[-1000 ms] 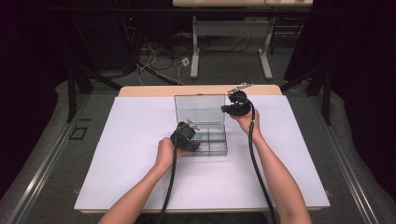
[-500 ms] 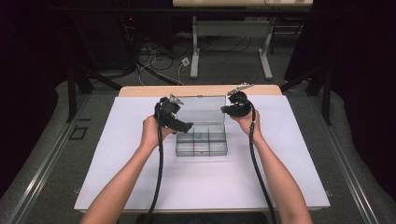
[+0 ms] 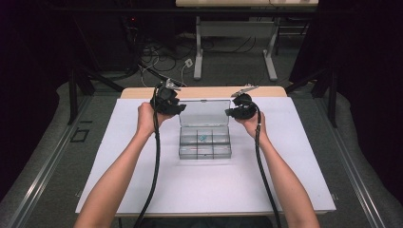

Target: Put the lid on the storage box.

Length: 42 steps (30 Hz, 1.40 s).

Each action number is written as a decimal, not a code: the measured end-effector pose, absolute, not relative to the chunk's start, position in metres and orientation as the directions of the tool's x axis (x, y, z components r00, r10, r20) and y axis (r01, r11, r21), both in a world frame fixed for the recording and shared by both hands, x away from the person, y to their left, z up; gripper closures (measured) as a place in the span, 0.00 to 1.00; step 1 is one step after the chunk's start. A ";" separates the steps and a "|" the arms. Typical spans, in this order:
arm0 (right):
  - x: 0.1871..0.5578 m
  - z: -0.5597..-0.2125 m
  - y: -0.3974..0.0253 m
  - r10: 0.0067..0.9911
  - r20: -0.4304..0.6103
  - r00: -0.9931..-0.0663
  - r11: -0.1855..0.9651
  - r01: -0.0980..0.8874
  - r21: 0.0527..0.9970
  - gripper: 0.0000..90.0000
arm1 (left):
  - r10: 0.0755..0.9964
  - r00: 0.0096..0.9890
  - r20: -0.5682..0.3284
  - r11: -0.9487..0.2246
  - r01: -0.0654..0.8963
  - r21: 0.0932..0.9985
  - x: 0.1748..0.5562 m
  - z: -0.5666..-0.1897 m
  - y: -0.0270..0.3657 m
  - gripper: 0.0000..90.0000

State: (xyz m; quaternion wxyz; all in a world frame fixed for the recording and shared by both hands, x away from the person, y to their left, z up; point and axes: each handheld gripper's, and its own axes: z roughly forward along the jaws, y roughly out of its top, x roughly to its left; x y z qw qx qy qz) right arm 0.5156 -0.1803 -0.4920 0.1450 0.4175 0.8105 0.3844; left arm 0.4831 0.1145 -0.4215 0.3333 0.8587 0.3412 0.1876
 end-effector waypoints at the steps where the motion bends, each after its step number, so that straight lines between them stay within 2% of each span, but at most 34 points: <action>1: 0.515 -0.491 -0.181 0.788 0.086 -0.609 0.357 0.567 0.742 1.00 | 0.713 0.694 0.099 -0.549 0.465 0.694 0.482 -0.421 0.114 0.72; 10: 0.498 -0.473 -0.193 0.787 0.065 -0.614 0.371 0.555 0.745 0.92 | 0.703 0.706 0.090 -0.551 0.460 0.696 0.476 -0.421 0.117 0.78; 16: 0.482 -0.456 -0.200 0.788 0.028 -0.615 0.406 0.554 0.727 0.85 | 0.701 0.709 0.071 -0.543 0.466 0.699 0.471 -0.421 0.117 0.79; 20: 0.471 -0.445 -0.199 0.762 0.020 -0.647 0.430 0.529 0.732 0.80 | 0.695 0.716 0.071 -0.549 0.464 0.695 0.468 -0.421 0.118 0.80; 25: 0.463 -0.432 -0.190 0.744 -0.017 -0.668 0.455 0.488 0.745 0.74 | 0.674 0.731 0.102 -0.581 0.440 0.685 0.462 -0.421 0.116 0.79; 31: 0.456 -0.426 -0.181 0.727 -0.023 -0.687 0.466 0.468 0.751 0.76 | 0.649 0.751 0.124 -0.602 0.406 0.688 0.451 -0.426 0.115 0.79; 35: 0.451 -0.428 -0.178 0.716 0.011 -0.698 0.454 0.478 0.752 0.77 | 0.628 0.767 0.131 -0.625 0.397 0.672 0.445 -0.427 0.115 0.78; 42: 0.438 -0.434 -0.178 0.701 -0.012 -0.713 0.487 0.466 0.739 0.77 | 0.601 0.786 0.146 -0.649 0.373 0.663 0.434 -0.432 0.116 0.76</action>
